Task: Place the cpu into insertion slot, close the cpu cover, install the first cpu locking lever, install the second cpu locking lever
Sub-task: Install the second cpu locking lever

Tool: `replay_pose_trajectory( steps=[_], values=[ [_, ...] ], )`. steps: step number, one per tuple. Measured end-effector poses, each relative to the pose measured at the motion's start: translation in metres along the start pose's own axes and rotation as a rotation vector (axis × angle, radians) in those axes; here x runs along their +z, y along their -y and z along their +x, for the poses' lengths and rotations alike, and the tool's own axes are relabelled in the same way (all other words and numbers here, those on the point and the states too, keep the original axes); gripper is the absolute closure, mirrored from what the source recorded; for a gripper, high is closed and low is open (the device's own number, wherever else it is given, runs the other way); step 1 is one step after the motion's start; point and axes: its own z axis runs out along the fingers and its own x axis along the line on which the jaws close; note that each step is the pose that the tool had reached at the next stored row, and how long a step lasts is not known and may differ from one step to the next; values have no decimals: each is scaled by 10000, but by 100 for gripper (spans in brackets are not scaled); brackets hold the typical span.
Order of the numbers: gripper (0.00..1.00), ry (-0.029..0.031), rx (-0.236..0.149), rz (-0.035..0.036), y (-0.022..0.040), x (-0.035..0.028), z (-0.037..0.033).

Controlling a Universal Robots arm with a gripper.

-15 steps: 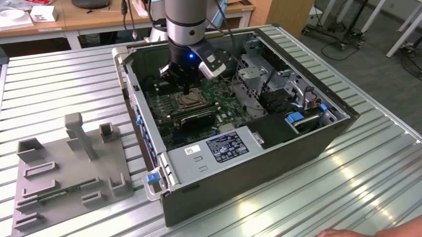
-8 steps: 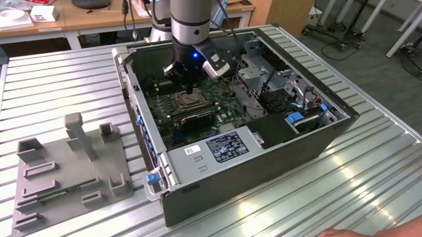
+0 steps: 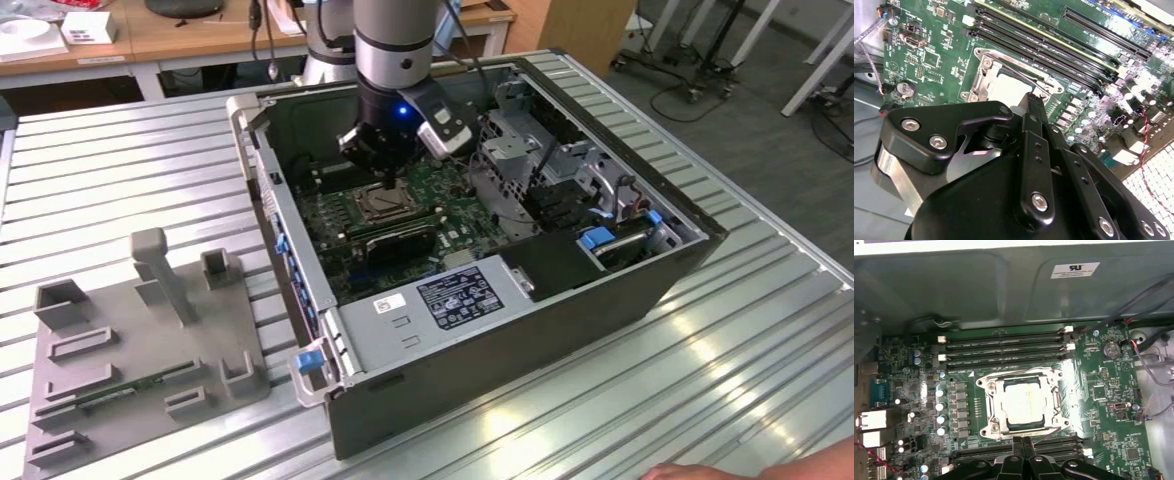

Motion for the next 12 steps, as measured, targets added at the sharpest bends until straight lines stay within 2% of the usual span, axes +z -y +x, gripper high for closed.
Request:
replay_pose_trajectory(
  steps=[6, 12],
  values=[
    [89, 1, 27, 10, 0, 8, -24],
    [89, 2, 40, 13, 25, 50, -24]
  ],
)
